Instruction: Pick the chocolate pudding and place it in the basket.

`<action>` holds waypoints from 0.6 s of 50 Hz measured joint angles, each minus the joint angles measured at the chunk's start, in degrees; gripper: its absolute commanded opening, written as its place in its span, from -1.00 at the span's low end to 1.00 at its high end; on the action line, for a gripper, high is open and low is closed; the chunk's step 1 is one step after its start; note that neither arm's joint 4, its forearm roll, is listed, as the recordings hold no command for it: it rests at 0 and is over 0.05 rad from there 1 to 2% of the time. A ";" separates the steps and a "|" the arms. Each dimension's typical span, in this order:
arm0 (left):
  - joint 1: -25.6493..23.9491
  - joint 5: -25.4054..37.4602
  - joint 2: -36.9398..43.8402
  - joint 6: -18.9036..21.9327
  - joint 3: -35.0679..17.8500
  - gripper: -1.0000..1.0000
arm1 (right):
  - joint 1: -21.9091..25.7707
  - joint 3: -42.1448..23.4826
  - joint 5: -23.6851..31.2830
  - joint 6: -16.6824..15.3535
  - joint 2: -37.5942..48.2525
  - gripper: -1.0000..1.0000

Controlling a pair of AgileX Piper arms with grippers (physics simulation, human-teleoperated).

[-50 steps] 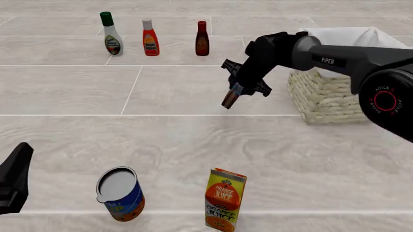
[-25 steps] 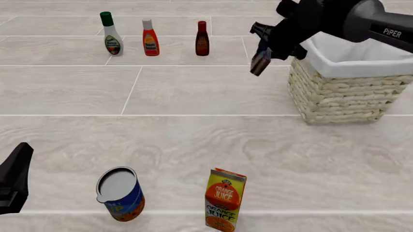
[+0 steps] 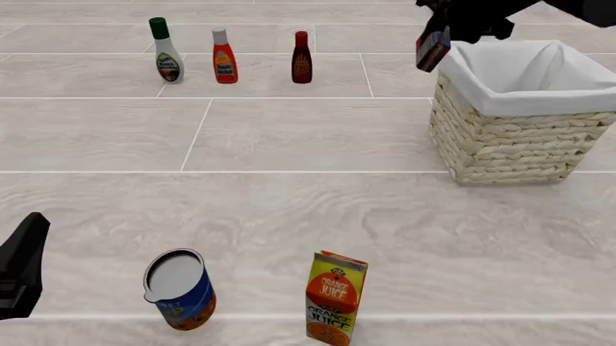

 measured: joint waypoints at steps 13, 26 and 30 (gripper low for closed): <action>0.00 0.00 0.00 0.00 0.00 1.00 | -2.58 -1.97 0.82 -2.98 -2.75 -1.00; 0.00 0.00 0.00 0.00 0.00 1.00 | -6.10 -3.52 1.84 -4.61 -5.24 -1.00; 0.00 0.00 0.00 0.00 0.00 1.00 | -7.23 -3.91 2.16 -5.18 -5.85 -1.00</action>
